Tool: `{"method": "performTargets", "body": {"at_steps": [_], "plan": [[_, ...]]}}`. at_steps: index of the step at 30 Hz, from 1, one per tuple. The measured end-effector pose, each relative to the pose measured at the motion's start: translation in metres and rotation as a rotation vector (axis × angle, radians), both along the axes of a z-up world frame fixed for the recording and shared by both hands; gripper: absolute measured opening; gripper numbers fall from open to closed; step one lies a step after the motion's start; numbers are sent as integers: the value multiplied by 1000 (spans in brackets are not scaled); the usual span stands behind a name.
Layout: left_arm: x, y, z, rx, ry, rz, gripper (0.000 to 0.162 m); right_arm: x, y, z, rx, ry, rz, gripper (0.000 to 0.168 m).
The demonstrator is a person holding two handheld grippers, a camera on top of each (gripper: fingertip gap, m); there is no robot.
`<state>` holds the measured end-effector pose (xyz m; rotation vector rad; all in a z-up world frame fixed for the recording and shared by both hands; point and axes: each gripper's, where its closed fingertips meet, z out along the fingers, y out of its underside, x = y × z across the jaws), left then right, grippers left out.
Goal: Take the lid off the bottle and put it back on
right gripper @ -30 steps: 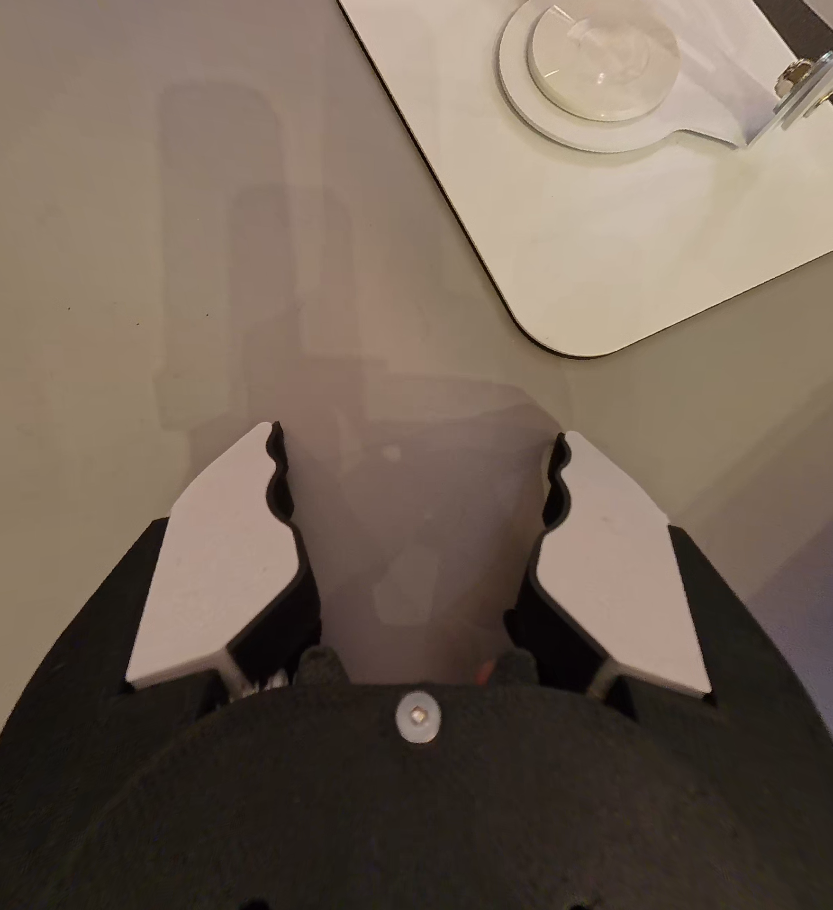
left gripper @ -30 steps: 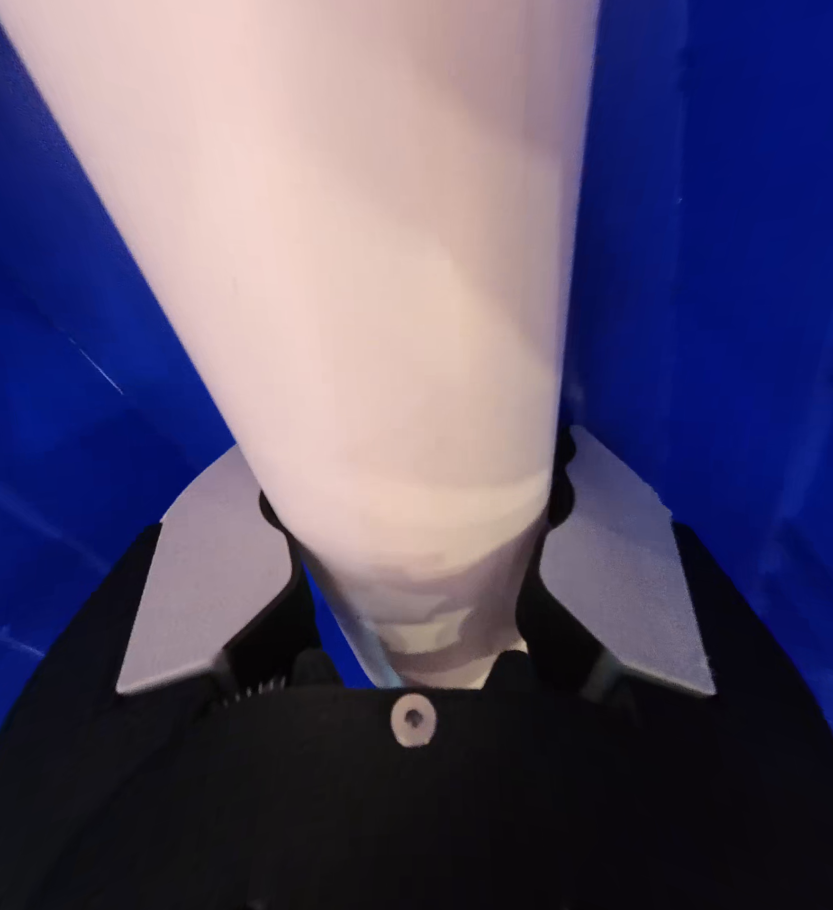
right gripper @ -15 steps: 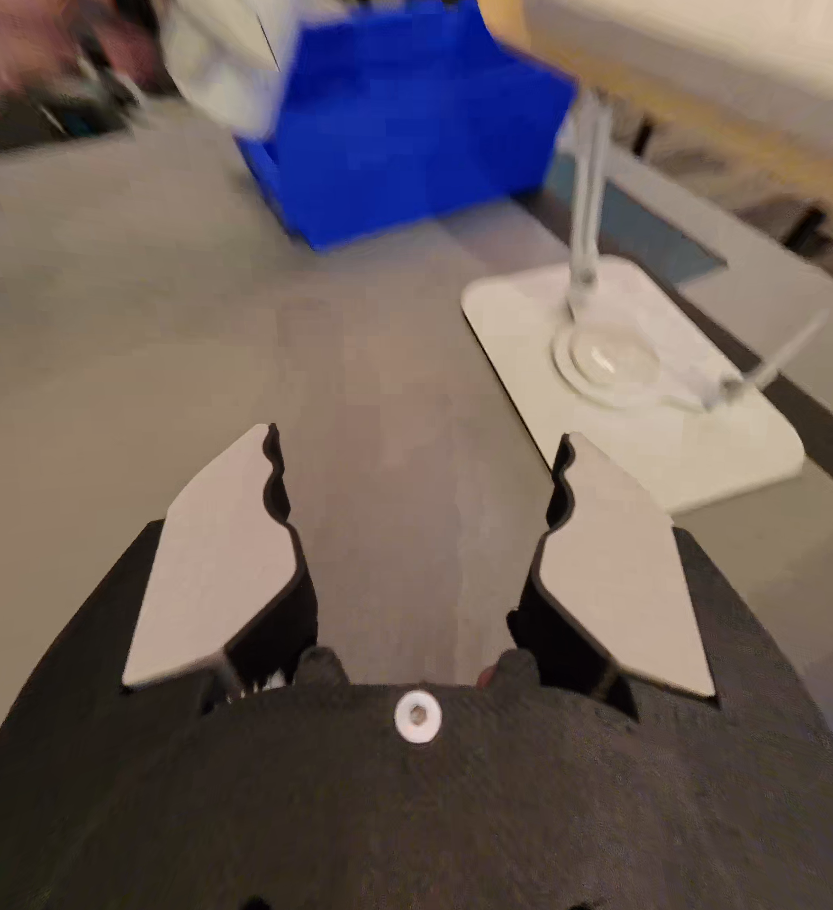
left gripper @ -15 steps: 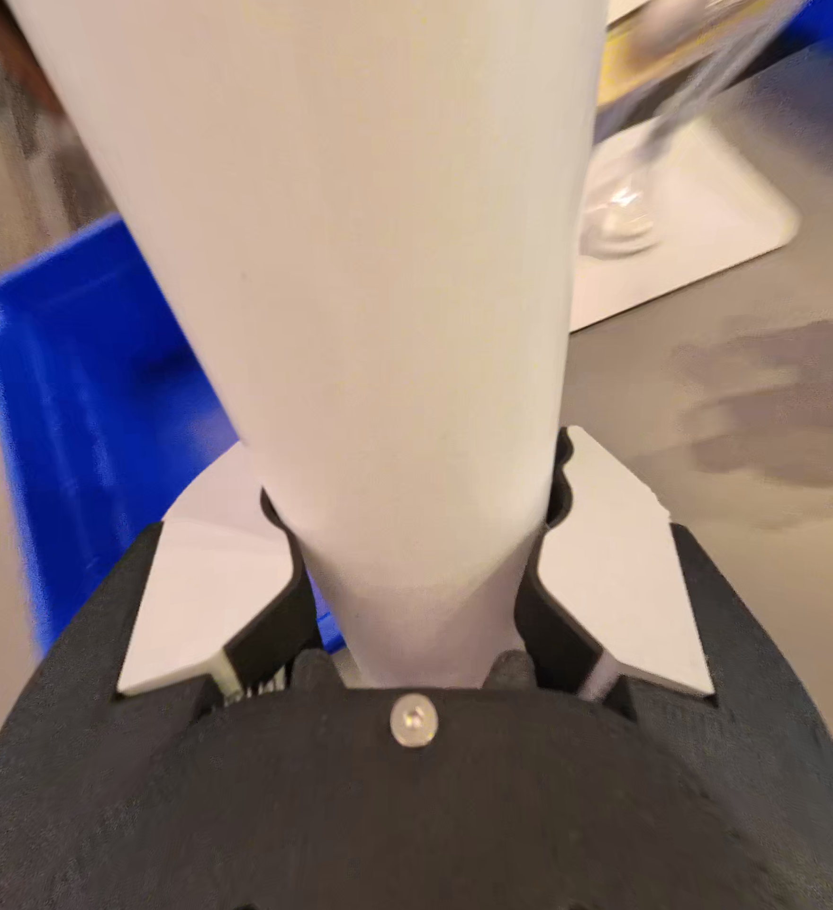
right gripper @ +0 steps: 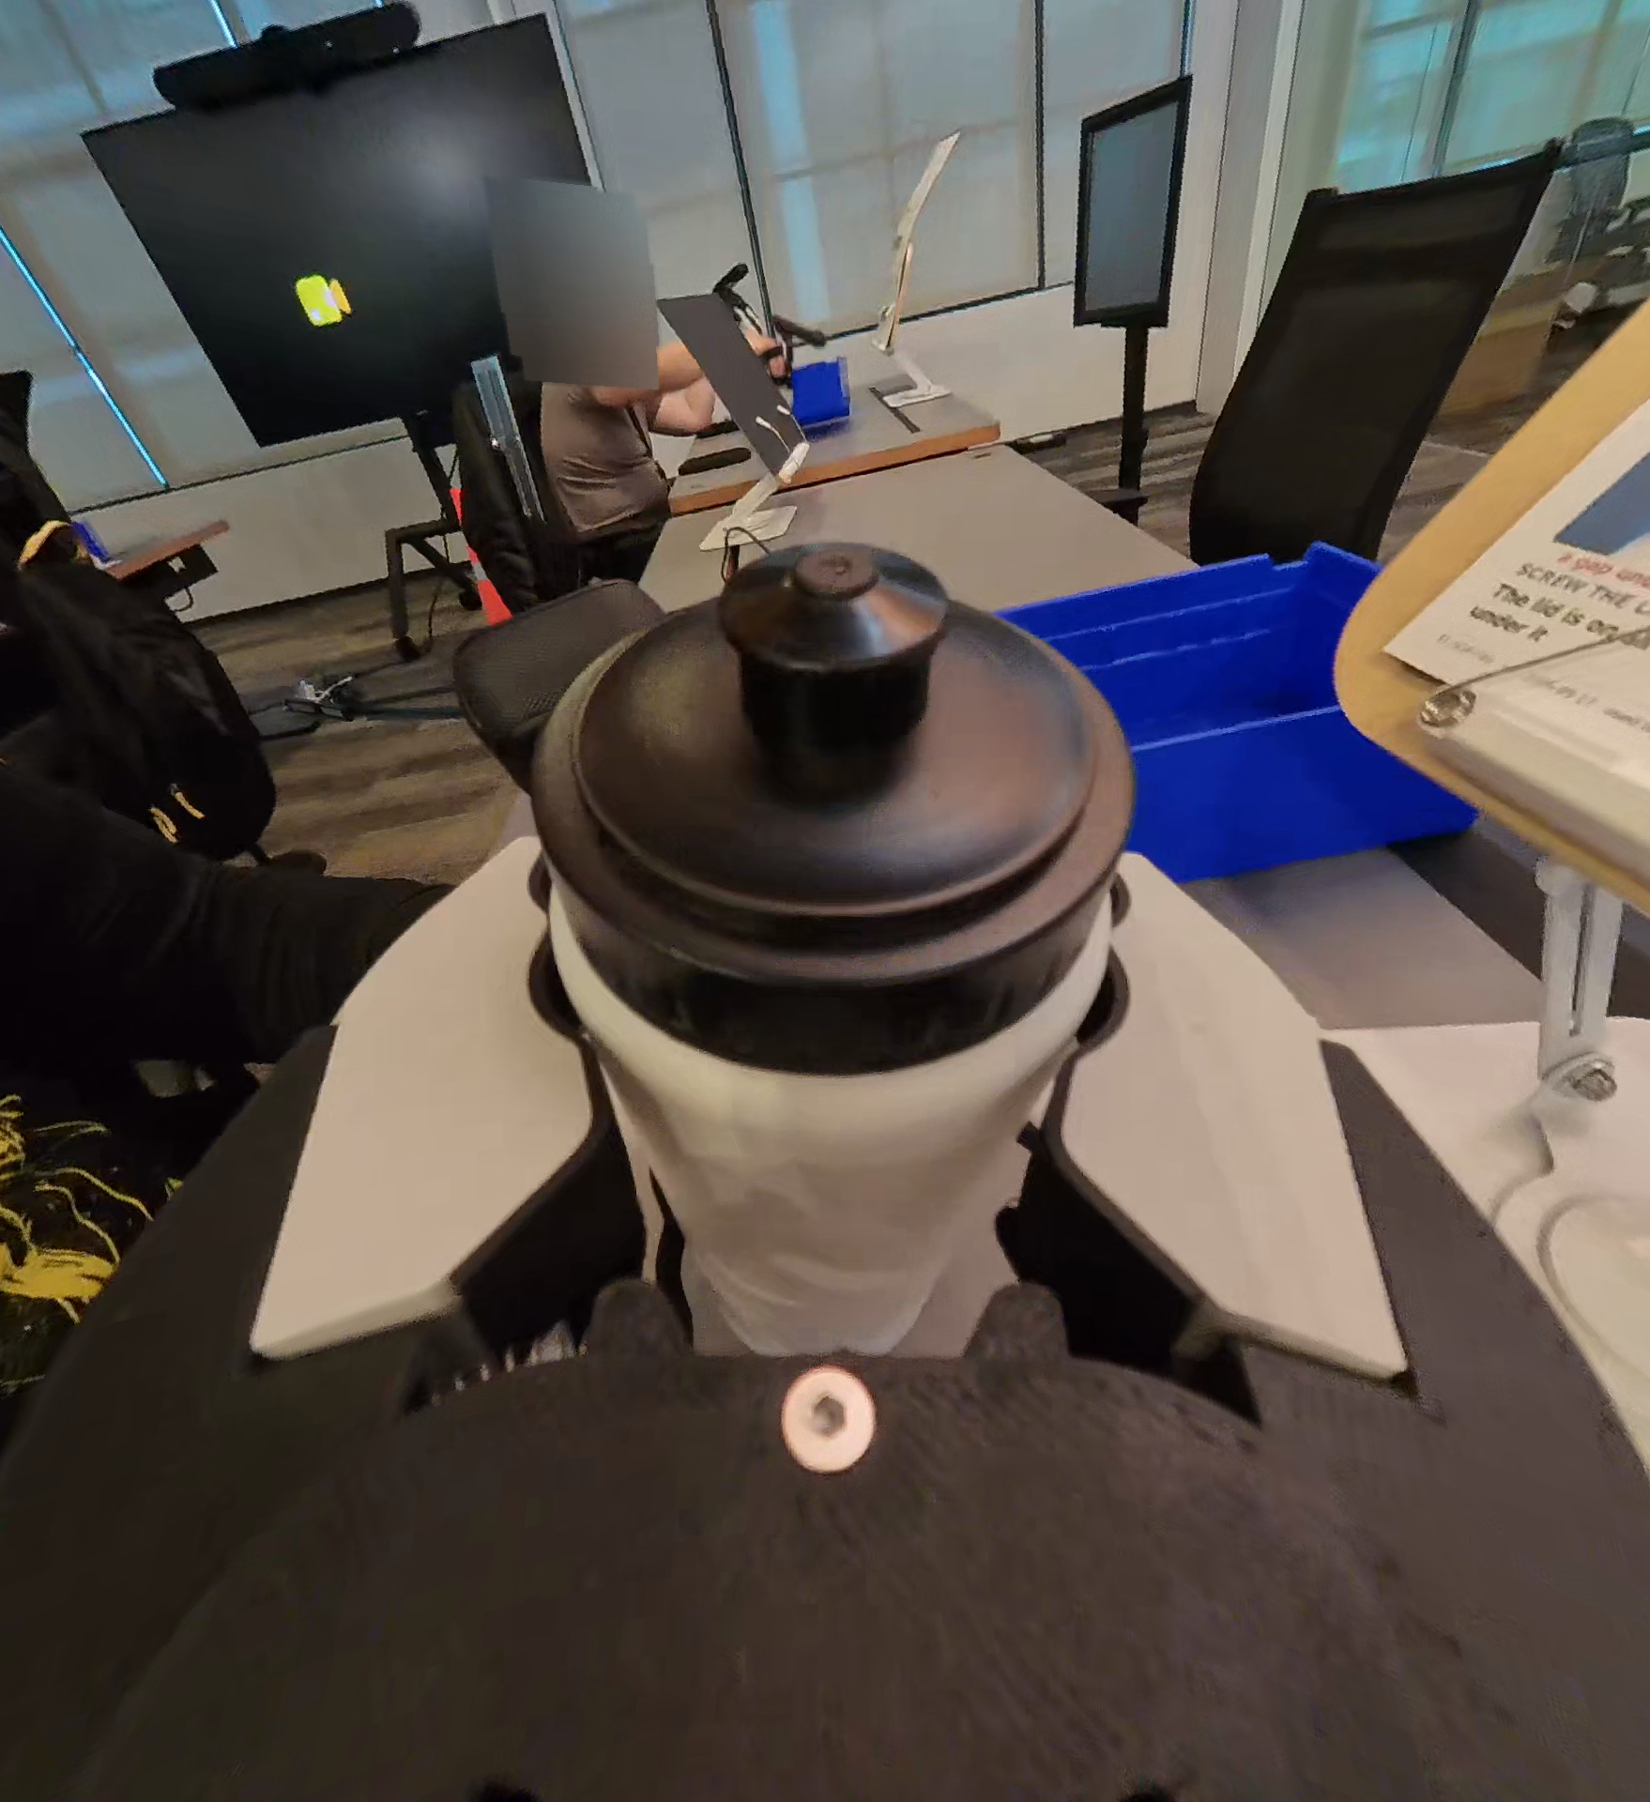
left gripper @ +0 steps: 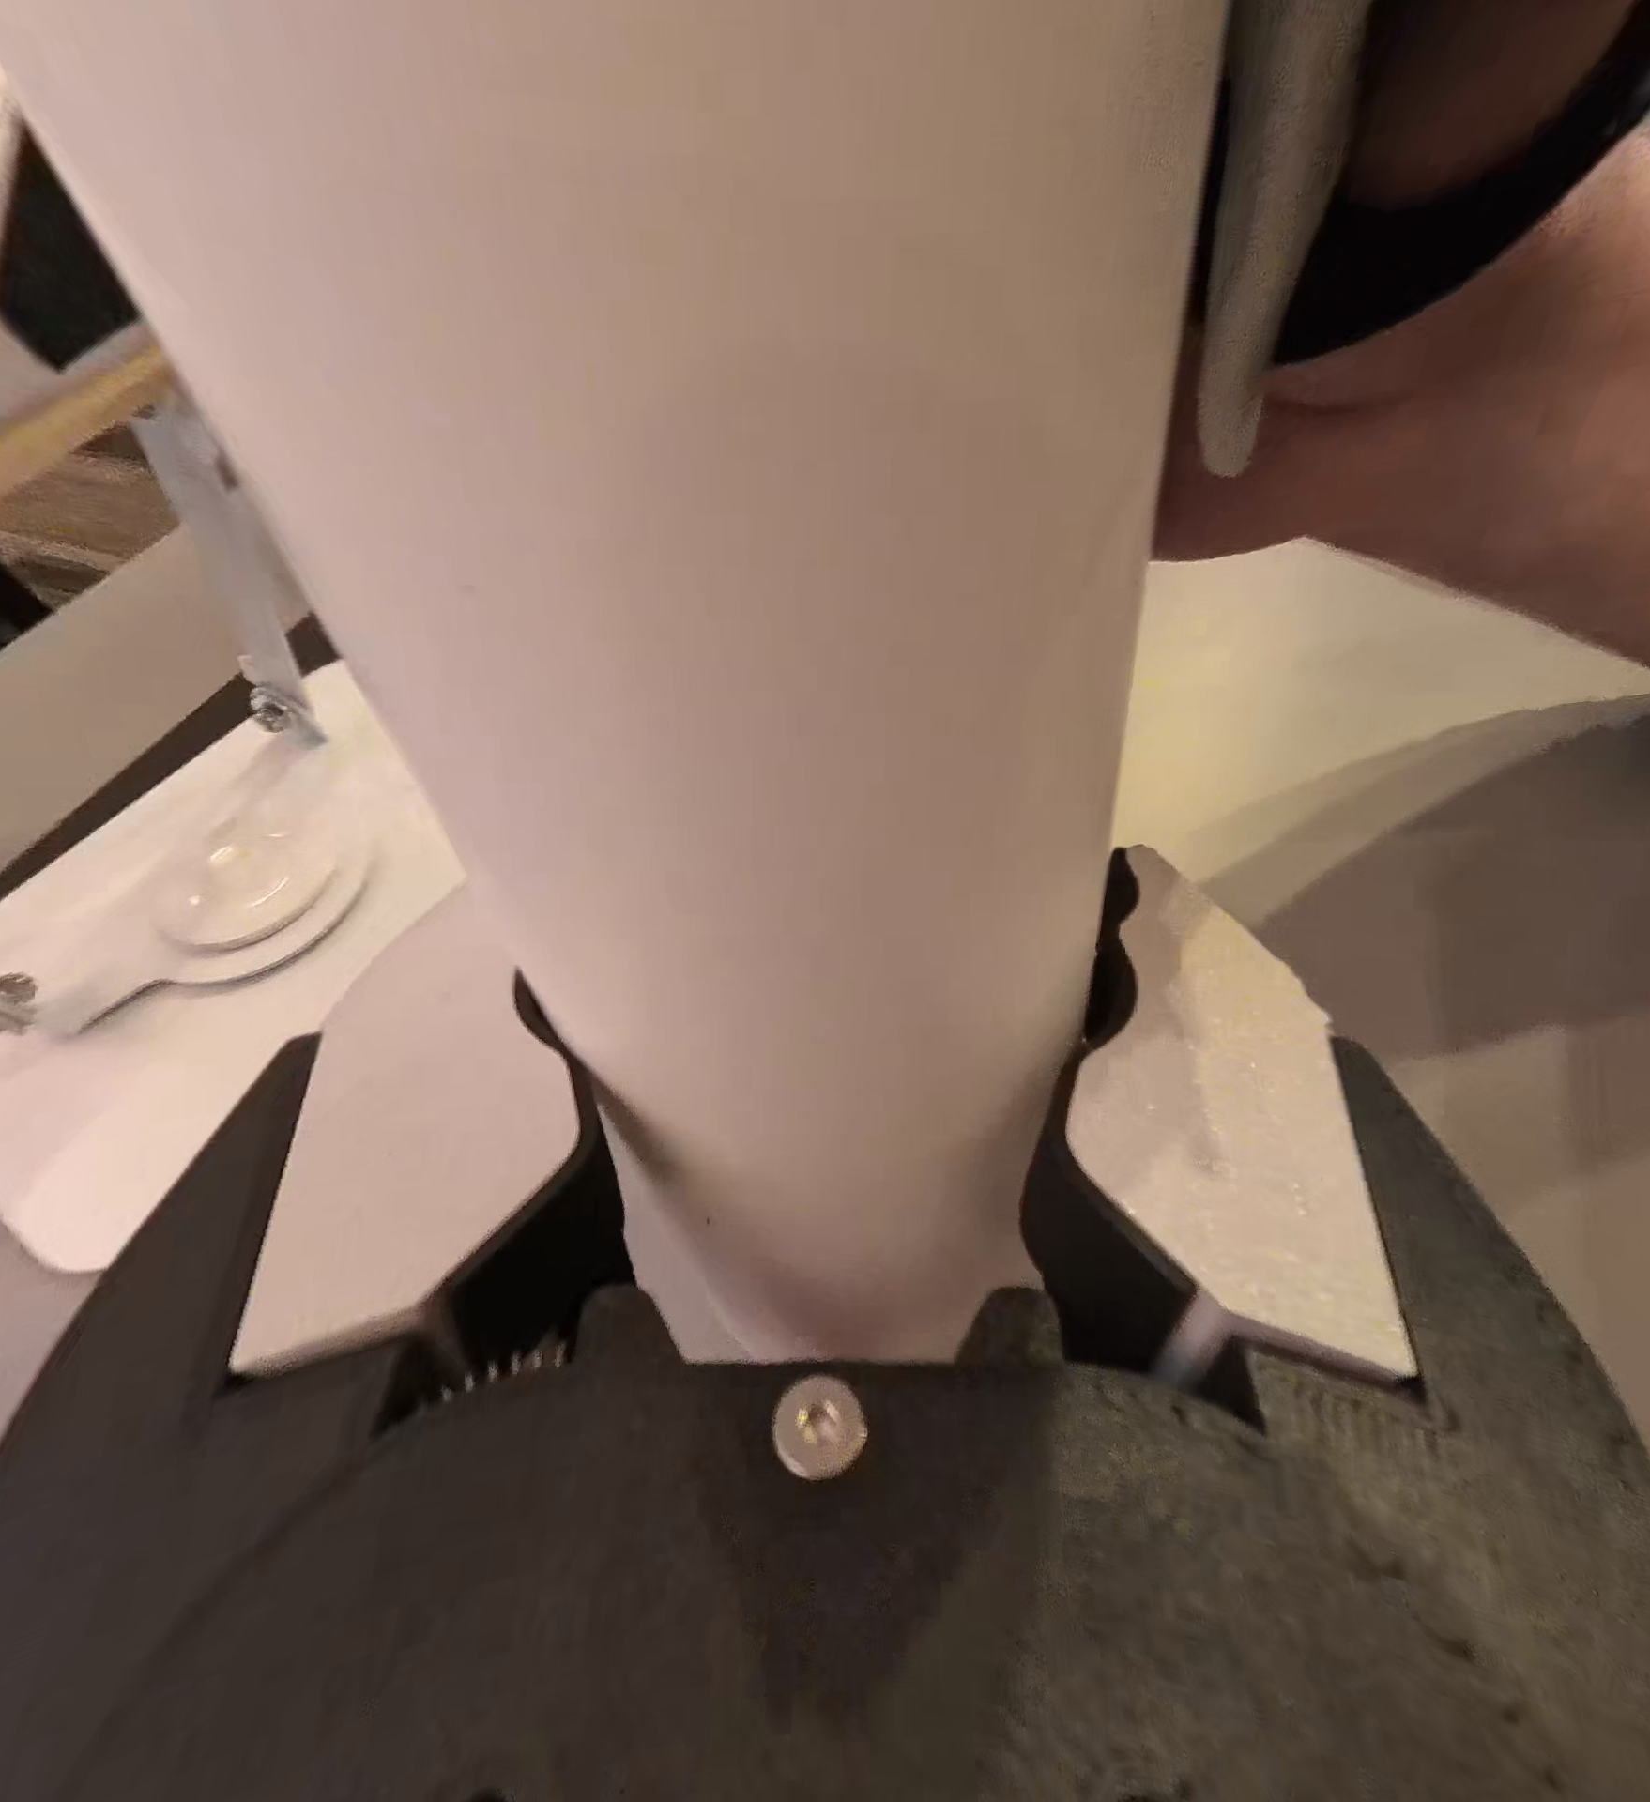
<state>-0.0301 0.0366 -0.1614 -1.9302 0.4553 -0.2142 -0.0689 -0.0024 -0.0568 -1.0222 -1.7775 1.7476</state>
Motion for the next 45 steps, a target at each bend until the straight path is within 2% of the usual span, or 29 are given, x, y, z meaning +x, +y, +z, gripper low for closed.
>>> {"method": "performTargets", "body": {"at_steps": [3,8,10,13,15,20,30,33,36,37,40,43,45], "plan": [[5,5,-6,-7,-19,-28,104,7,7,-13,77,-65,28,101],[4,6,7,-24,-88,-59,123,18,14,-28,229,-105,59,101],[8,10,6,-25,-69,-72,124,20,14,-31,231,-114,73,101],[21,17,-1,-23,-63,-107,119,21,11,-38,215,-126,95,101],[26,21,-5,-7,-60,-125,102,21,10,-43,219,-126,88,101],[32,26,-22,-1,-70,-134,100,24,13,-60,248,-141,60,101],[37,31,-25,6,15,-136,97,35,17,-61,259,-108,40,102],[36,31,-26,-11,36,-133,97,42,28,-51,267,-96,-27,109],[36,31,-26,-16,42,-129,96,56,39,-27,286,-106,-89,105],[36,31,-26,-17,44,-129,96,60,42,-19,282,-142,-112,97],[37,31,-27,-22,52,-128,96,66,44,-10,339,-325,-152,85],[37,32,-27,-29,57,-130,96,68,37,-16,449,-510,-116,89],[37,32,-27,-30,58,-132,96,65,39,-16,517,-591,-102,81]]}}
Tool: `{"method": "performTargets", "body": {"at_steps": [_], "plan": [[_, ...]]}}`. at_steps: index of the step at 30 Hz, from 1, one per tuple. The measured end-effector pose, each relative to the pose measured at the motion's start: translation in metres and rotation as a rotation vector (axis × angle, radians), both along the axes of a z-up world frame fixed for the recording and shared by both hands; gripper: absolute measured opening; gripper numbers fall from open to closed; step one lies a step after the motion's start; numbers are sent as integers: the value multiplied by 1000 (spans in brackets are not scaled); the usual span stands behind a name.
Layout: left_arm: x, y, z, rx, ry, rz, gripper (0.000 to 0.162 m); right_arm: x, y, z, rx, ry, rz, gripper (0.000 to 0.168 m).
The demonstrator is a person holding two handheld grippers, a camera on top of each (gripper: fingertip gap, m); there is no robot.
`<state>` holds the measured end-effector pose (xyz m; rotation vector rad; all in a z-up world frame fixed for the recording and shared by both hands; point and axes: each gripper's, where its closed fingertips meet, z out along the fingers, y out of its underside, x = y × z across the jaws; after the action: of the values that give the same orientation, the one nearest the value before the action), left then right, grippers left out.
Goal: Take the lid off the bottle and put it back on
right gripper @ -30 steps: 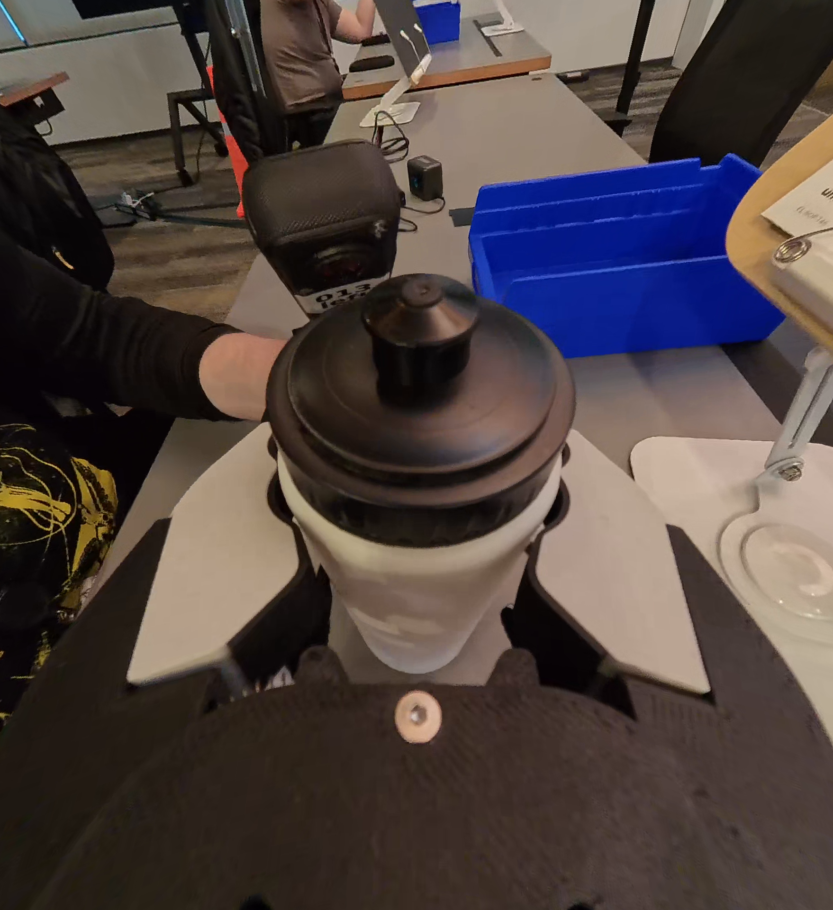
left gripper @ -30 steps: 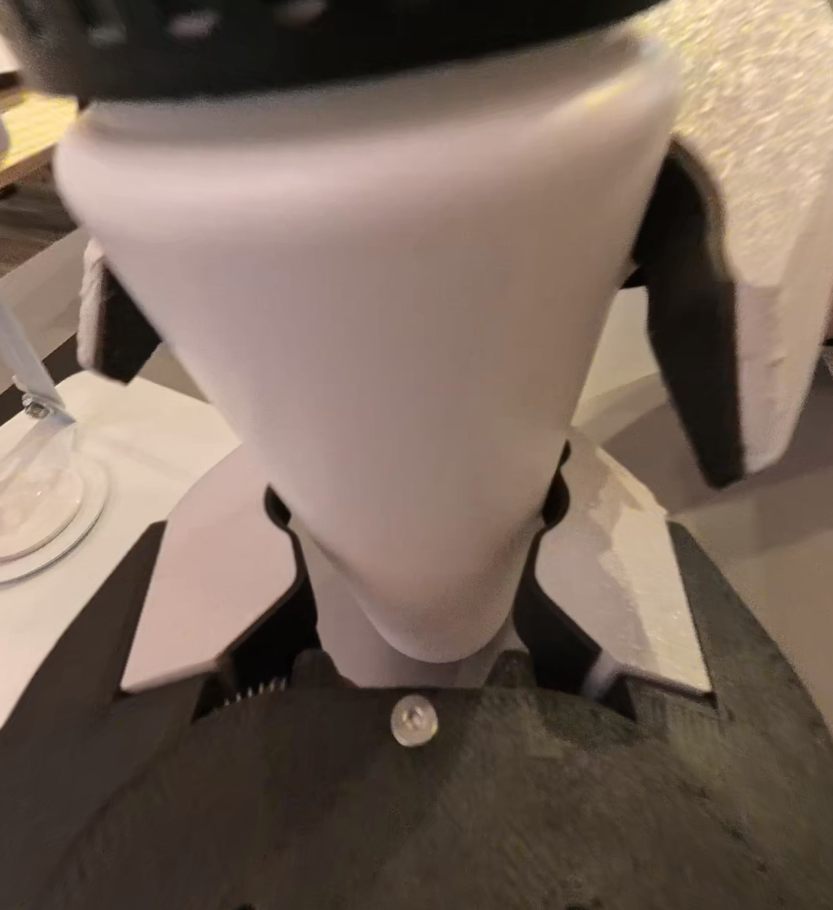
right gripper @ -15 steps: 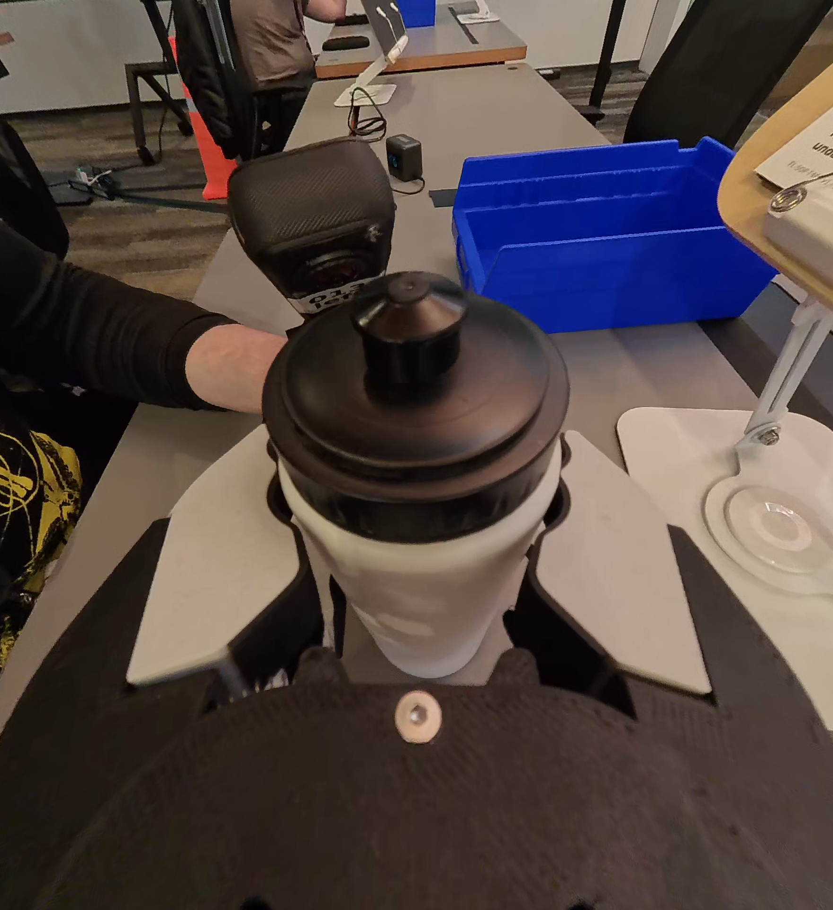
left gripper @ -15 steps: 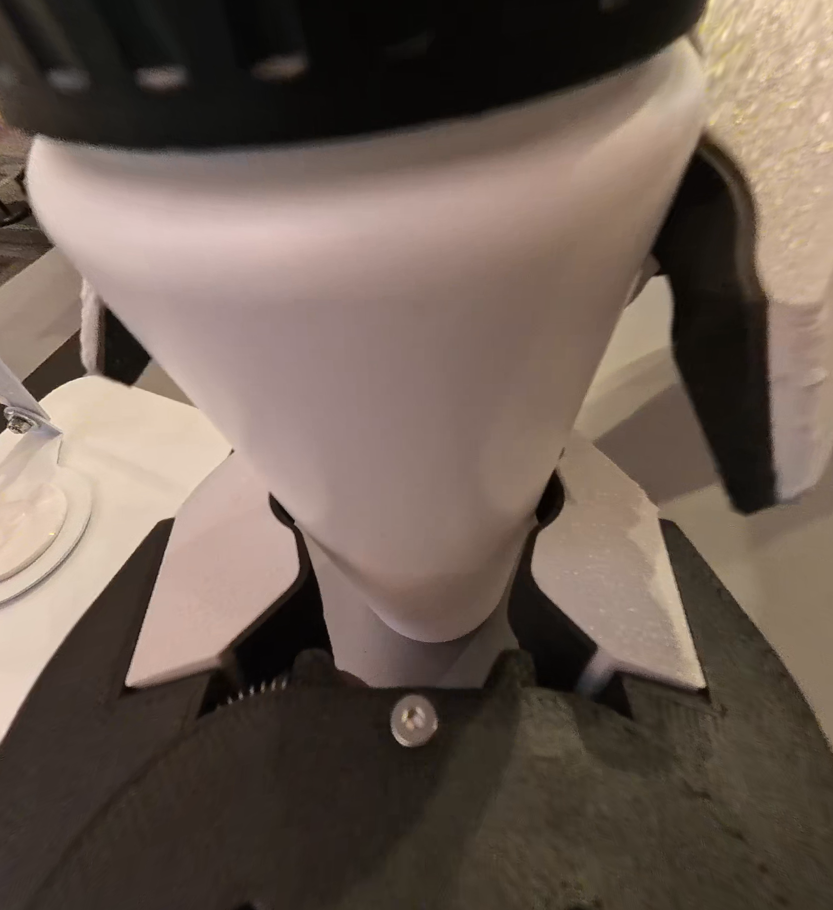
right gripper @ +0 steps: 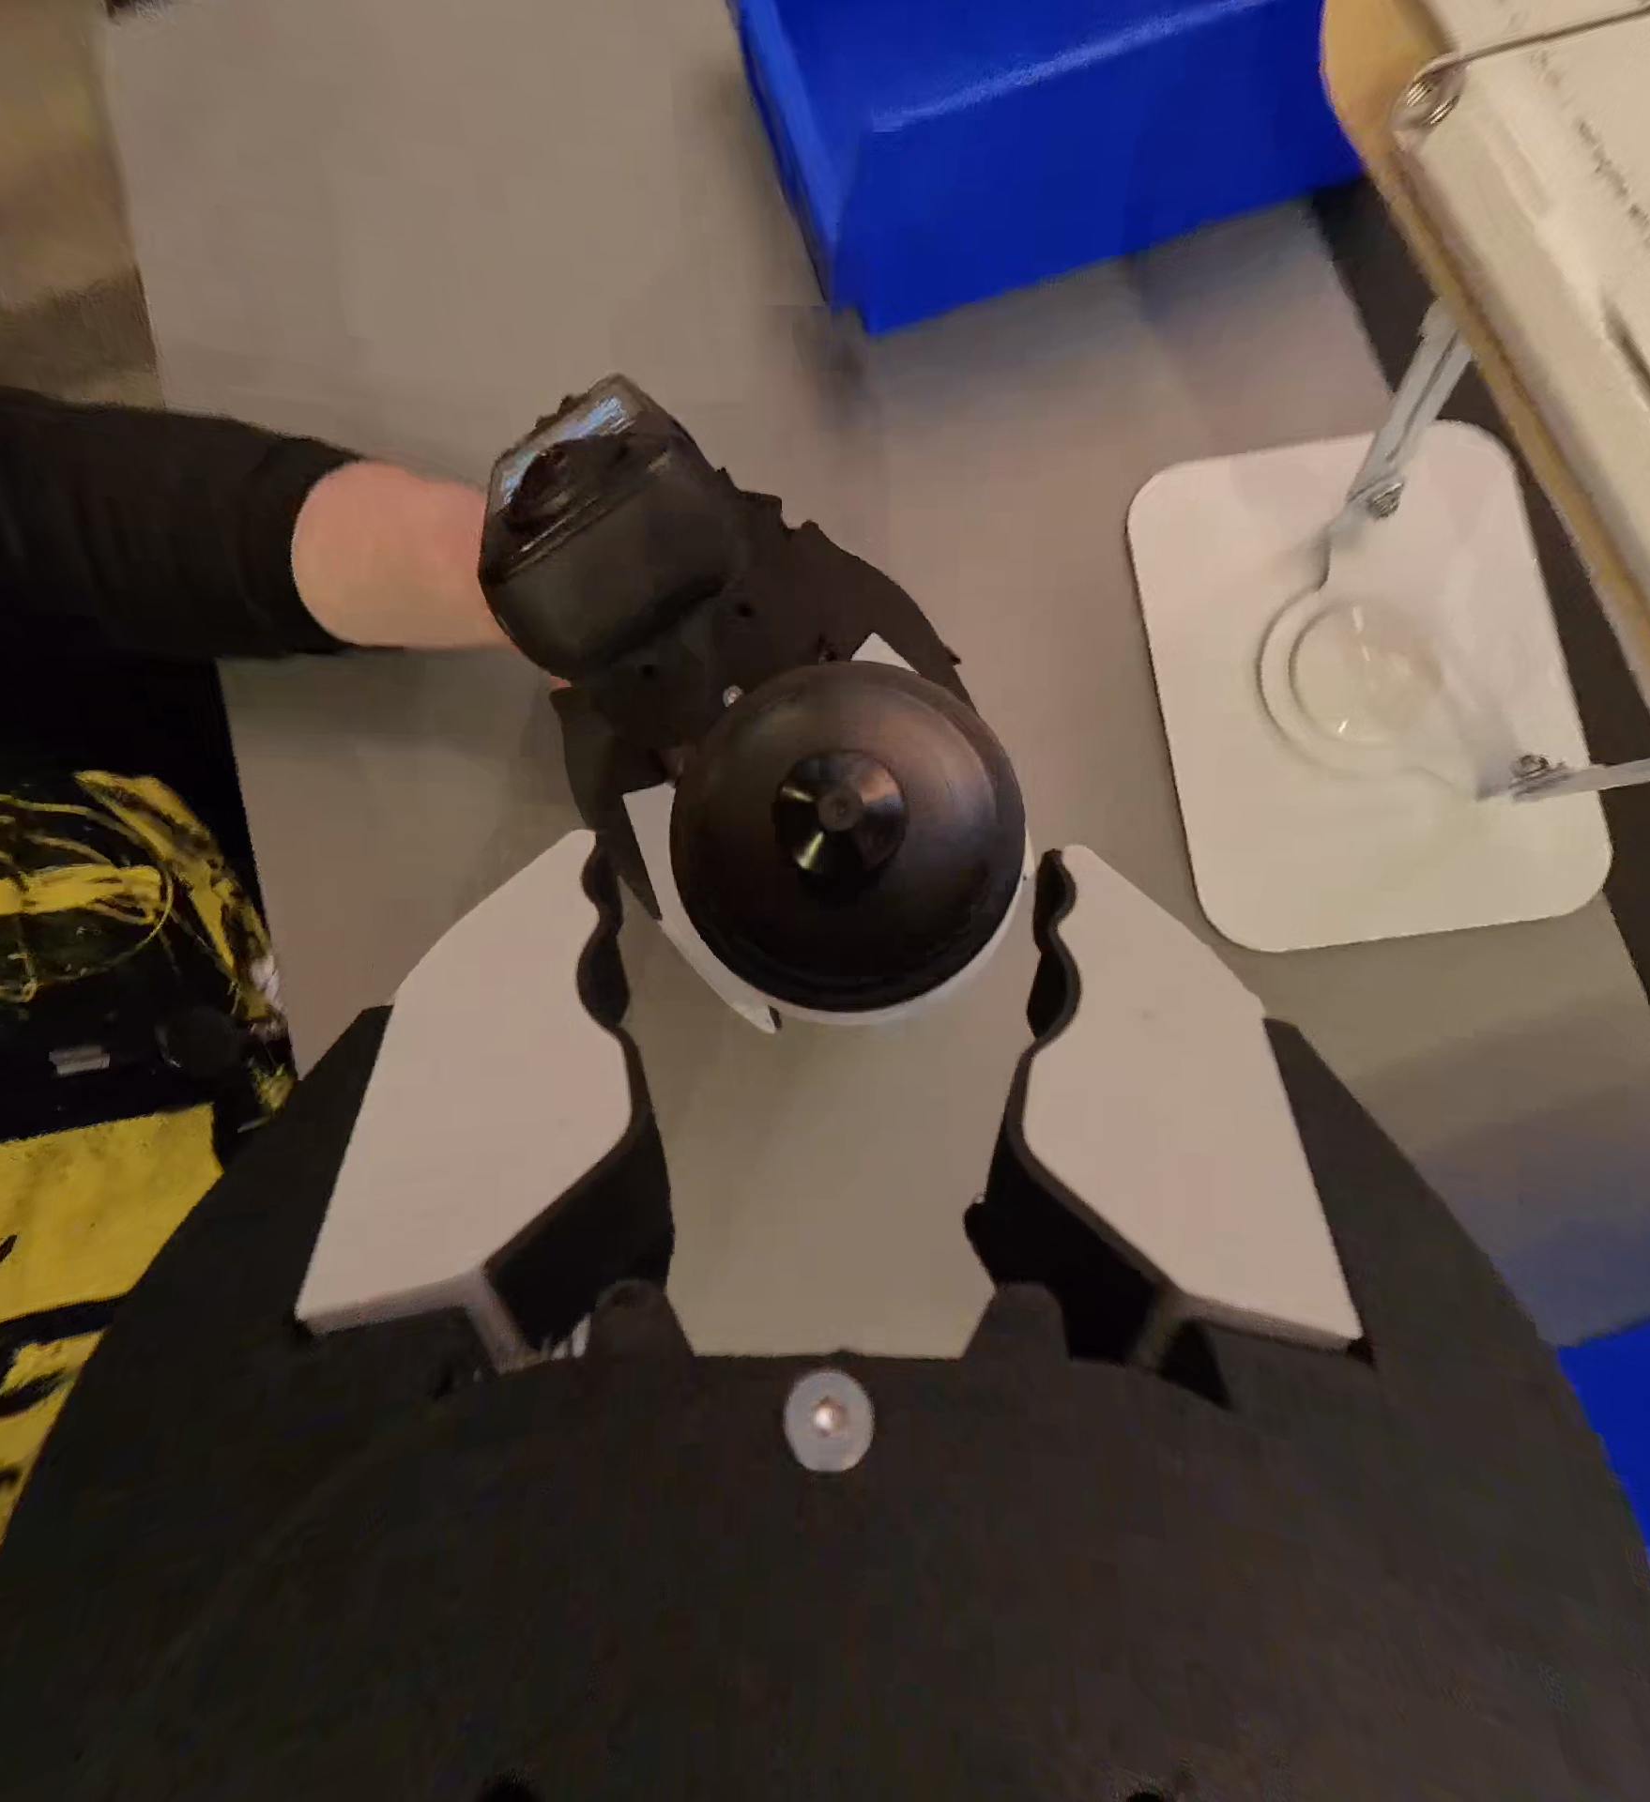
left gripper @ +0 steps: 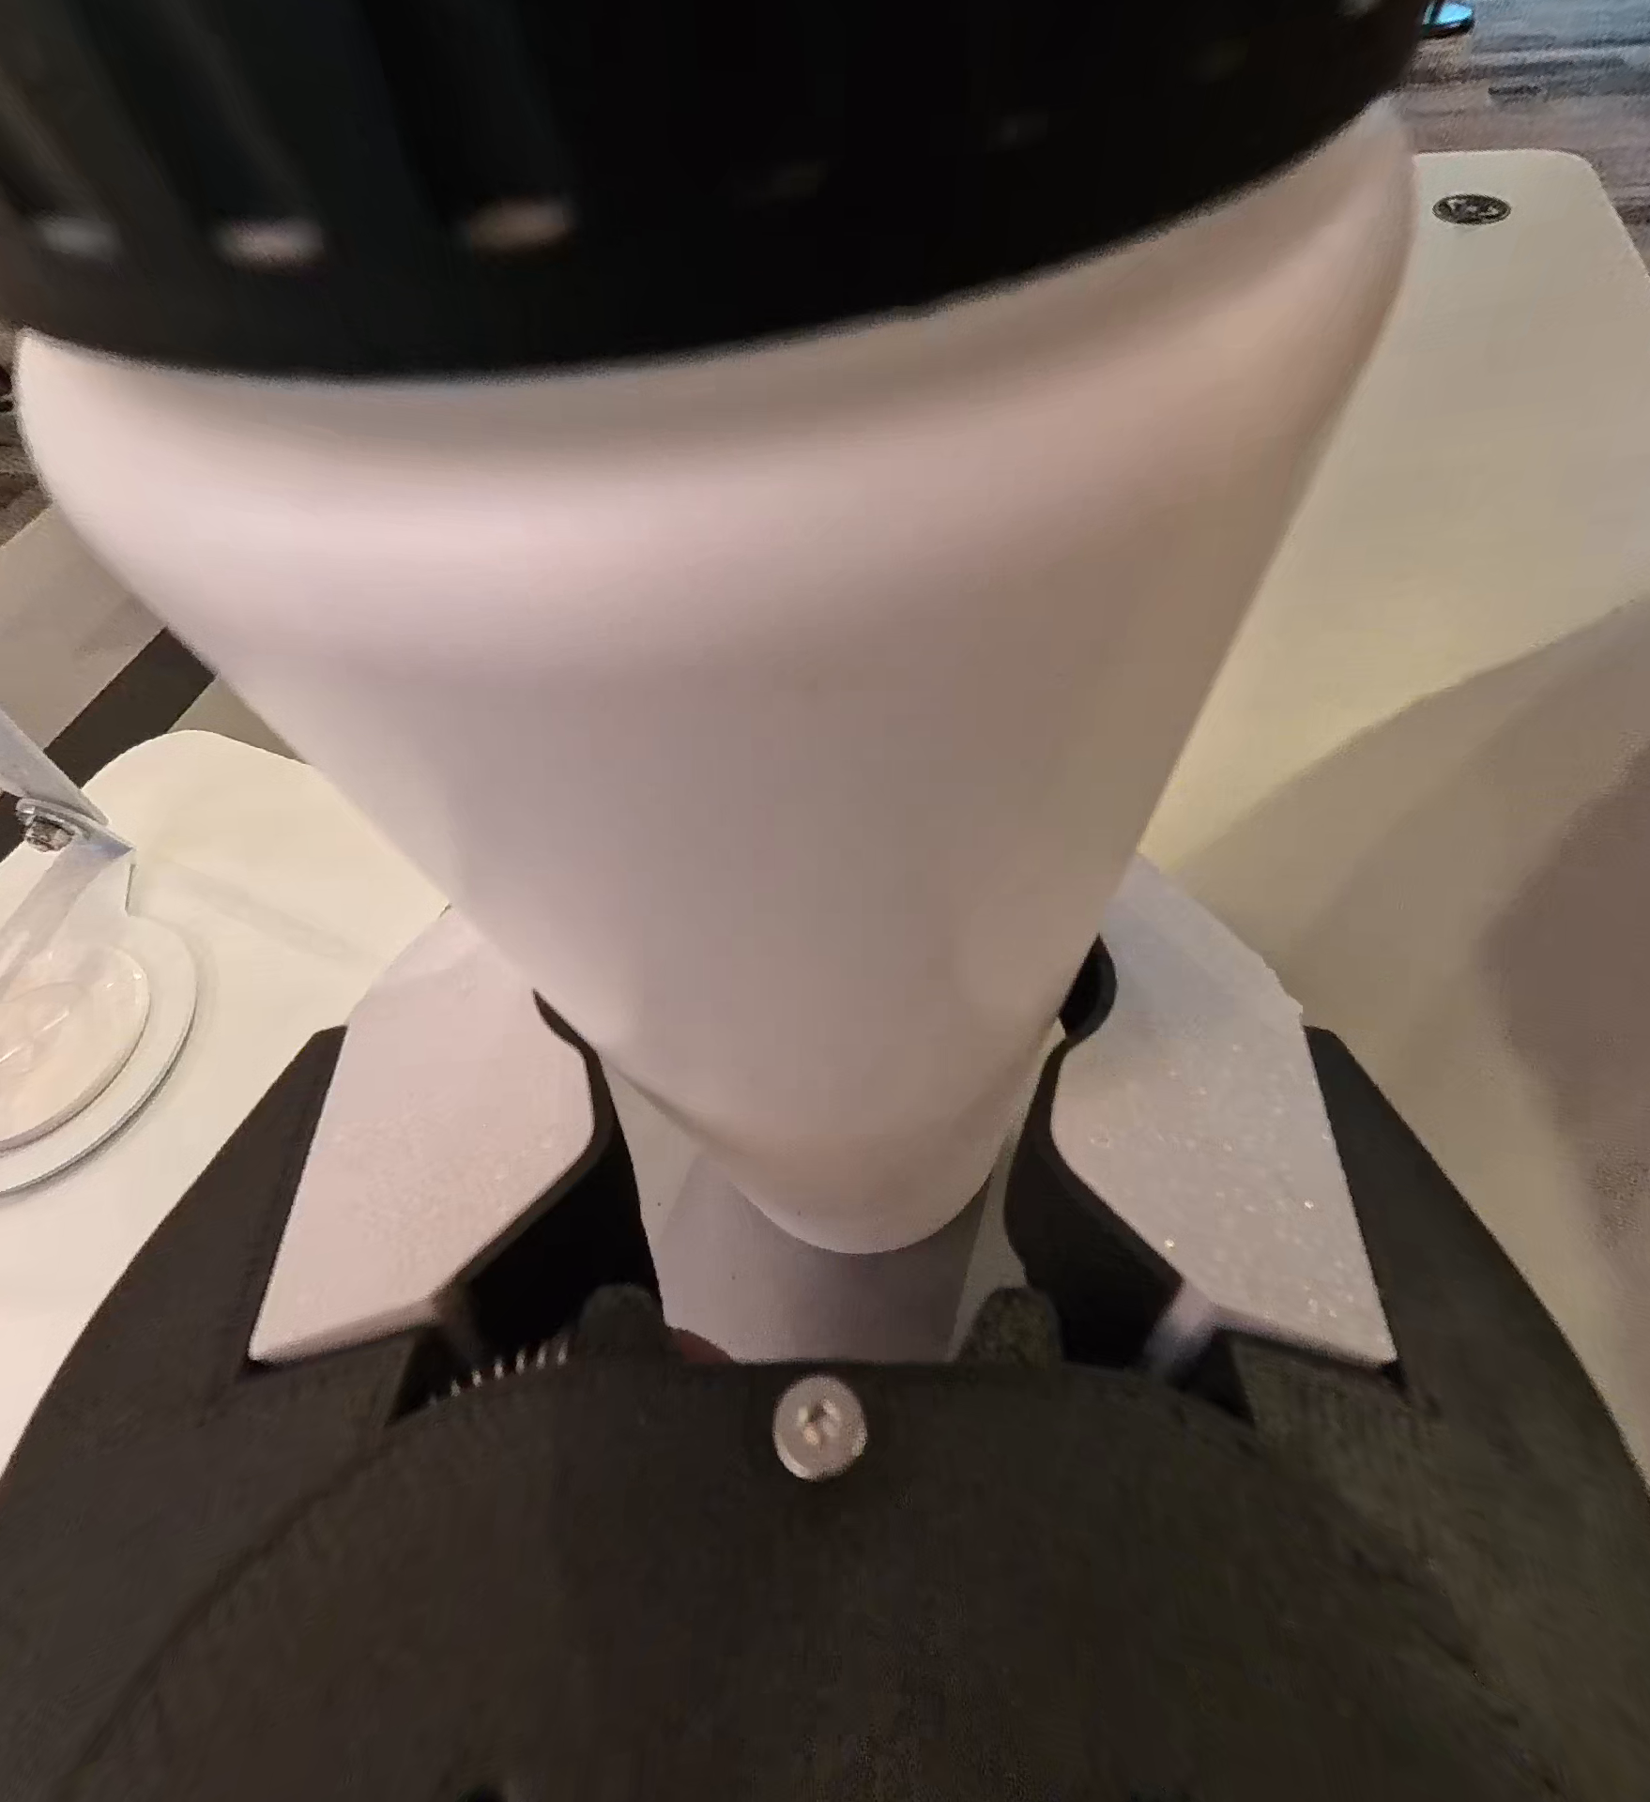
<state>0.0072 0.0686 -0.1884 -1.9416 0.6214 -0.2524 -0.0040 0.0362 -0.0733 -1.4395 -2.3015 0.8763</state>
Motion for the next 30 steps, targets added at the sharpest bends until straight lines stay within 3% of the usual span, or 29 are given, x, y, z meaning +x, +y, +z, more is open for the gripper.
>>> {"method": "performTargets", "body": {"at_steps": [3,10,16,30], "plan": [[0,1,0,-3,1,0,96,-4,3,-2,34,-152,14,69],[0,1,-1,-10,7,2,96,1,4,-16,127,-411,29,77],[1,2,-1,-7,-3,-5,94,1,5,-16,169,-461,70,76],[0,3,-1,2,-25,1,87,3,10,-16,297,-511,381,73]]}}
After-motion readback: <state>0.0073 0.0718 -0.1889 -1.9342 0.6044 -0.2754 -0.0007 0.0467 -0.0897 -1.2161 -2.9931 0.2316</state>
